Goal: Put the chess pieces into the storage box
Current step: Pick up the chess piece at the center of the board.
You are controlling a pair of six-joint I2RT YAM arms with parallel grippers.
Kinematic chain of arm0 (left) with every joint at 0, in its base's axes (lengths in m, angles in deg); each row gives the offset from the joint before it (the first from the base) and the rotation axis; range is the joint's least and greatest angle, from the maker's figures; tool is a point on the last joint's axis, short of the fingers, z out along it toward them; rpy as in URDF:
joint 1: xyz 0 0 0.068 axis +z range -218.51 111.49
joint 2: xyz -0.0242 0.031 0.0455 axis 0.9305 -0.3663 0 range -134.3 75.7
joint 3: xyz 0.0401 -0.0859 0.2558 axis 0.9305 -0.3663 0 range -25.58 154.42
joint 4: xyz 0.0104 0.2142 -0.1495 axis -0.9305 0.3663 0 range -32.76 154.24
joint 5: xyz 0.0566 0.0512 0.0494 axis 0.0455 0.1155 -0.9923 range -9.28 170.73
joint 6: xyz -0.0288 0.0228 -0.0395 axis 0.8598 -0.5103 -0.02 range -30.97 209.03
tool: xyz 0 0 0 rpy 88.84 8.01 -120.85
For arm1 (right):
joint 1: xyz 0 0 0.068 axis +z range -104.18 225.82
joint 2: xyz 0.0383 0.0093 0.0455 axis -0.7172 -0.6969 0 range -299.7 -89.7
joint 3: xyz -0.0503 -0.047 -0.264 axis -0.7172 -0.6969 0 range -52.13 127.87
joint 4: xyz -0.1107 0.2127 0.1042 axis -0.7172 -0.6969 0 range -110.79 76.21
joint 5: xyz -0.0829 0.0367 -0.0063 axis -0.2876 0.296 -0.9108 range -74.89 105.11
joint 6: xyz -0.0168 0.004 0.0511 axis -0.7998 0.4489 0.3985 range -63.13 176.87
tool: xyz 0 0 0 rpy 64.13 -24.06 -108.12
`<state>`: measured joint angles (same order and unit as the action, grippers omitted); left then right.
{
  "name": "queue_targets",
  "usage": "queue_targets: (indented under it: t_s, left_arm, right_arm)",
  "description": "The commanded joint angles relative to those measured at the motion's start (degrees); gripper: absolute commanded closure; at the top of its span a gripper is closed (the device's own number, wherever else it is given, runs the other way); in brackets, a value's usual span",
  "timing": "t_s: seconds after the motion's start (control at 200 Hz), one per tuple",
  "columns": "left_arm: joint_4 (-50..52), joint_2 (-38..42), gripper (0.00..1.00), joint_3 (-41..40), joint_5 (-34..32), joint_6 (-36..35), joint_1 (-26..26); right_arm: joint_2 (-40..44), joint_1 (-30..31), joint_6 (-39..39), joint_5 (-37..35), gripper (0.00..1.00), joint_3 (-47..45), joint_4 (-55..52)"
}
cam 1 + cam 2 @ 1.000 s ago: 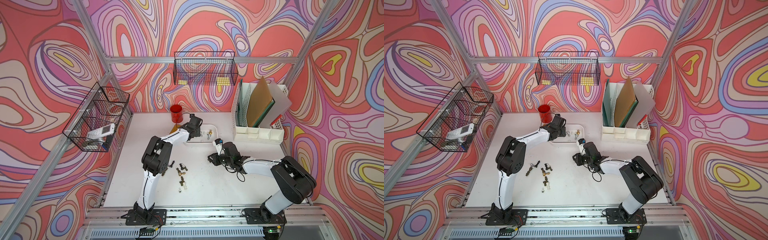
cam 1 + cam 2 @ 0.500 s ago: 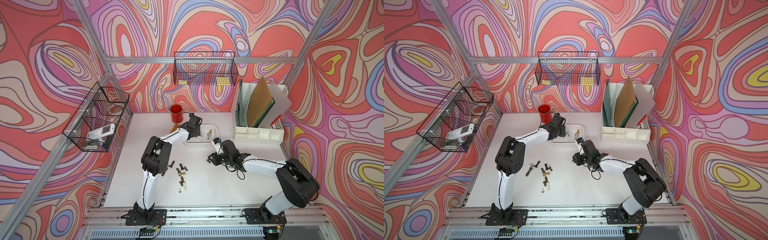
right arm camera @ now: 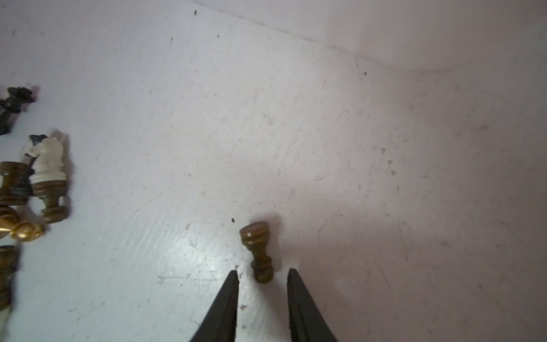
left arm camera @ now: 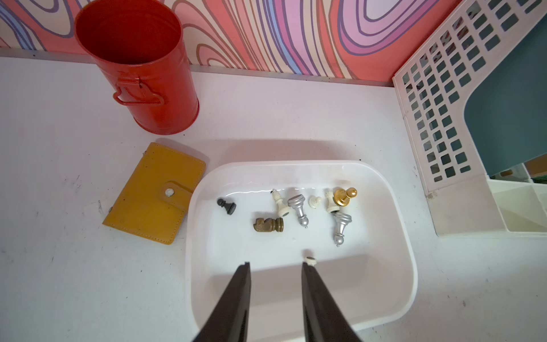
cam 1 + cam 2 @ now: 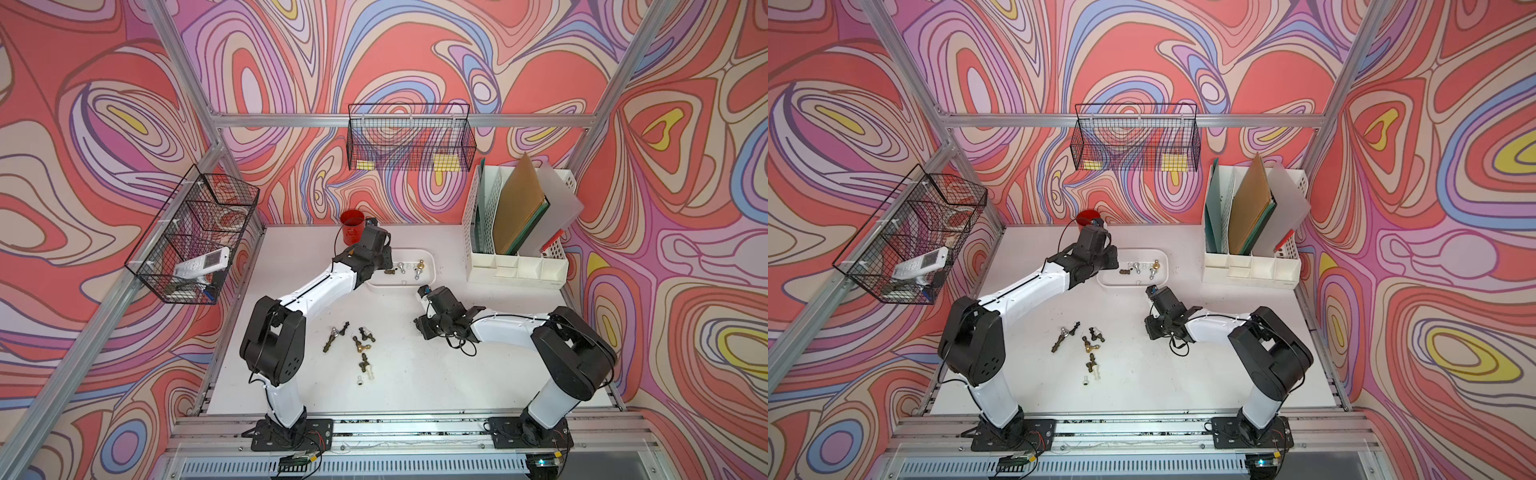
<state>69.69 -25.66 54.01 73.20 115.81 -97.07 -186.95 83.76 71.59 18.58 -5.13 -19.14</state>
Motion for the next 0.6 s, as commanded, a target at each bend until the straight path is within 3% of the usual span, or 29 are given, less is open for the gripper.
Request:
queue_targets:
  t_s: [0.0,0.26,0.596]
  left_arm:
    - [0.3,3.3,0.65,-3.4,1.0,-0.3,0.3]
    - [1.2,9.1,0.65,-7.0,3.4,0.5,0.3]
    - [5.4,18.1,0.65,-11.7,5.0,0.6,0.3]
  right_arm:
    - [-1.2,0.1,0.4,-3.5,0.70,1.3,-1.1]
    - [-3.9,1.0,-1.2,-1.7,0.70,2.6,-0.8]
    - [-4.6,1.9,0.0,-4.1,0.81,2.0,-3.2]
